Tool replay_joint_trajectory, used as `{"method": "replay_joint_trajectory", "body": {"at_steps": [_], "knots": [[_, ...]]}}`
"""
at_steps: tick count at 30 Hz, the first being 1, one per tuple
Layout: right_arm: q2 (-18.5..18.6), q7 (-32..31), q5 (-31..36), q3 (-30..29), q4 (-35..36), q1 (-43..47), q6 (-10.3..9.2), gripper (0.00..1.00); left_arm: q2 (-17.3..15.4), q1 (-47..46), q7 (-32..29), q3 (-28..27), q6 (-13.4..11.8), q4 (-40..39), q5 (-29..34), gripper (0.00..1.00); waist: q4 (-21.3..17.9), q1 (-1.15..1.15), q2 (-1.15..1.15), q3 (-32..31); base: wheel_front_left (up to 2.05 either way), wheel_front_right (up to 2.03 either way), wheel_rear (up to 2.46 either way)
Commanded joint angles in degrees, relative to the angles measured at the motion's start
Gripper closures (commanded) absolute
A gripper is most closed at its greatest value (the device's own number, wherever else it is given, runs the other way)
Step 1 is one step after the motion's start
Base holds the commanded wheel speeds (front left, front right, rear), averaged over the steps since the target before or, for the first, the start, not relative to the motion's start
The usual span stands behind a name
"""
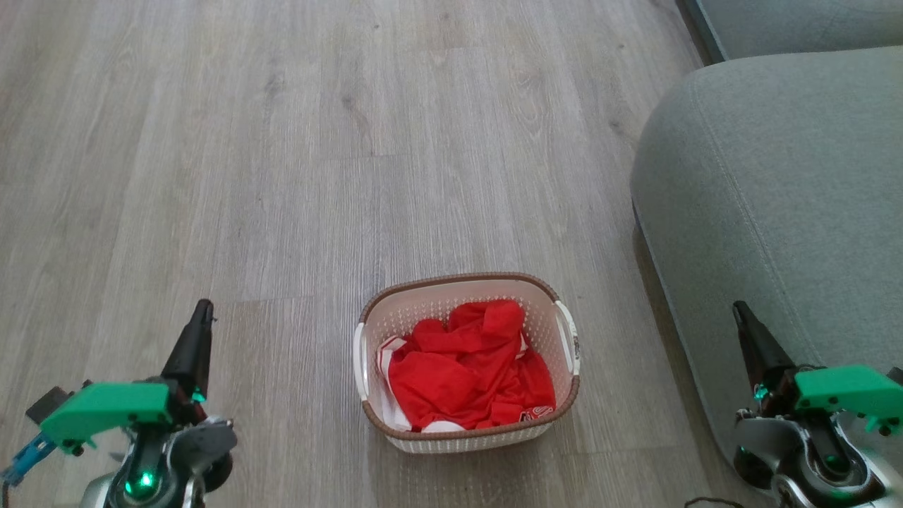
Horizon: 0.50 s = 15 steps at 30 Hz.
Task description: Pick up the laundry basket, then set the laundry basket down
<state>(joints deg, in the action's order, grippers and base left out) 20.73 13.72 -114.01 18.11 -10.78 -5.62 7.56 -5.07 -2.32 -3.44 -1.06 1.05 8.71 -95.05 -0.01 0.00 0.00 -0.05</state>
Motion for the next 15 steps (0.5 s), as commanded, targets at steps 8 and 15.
{"method": "replay_joint_trajectory", "body": {"at_steps": [8,15], "knots": [[2.2,0.6,-0.5,0.7,2.2,-2.5,-0.08,1.00,-0.3,-3.1,-0.3,-2.5,0.4,-1.6,0.1,1.00,0.0,0.00,0.00,0.0,0.00,0.00,0.00],[2.3,0.7,-0.6,0.8,2.2,-2.5,-0.08,1.00,-0.2,-3.1,-0.3,-2.6,0.3,-1.6,0.1,1.00,0.0,0.00,0.00,0.0,0.00,0.00,0.00]]}}
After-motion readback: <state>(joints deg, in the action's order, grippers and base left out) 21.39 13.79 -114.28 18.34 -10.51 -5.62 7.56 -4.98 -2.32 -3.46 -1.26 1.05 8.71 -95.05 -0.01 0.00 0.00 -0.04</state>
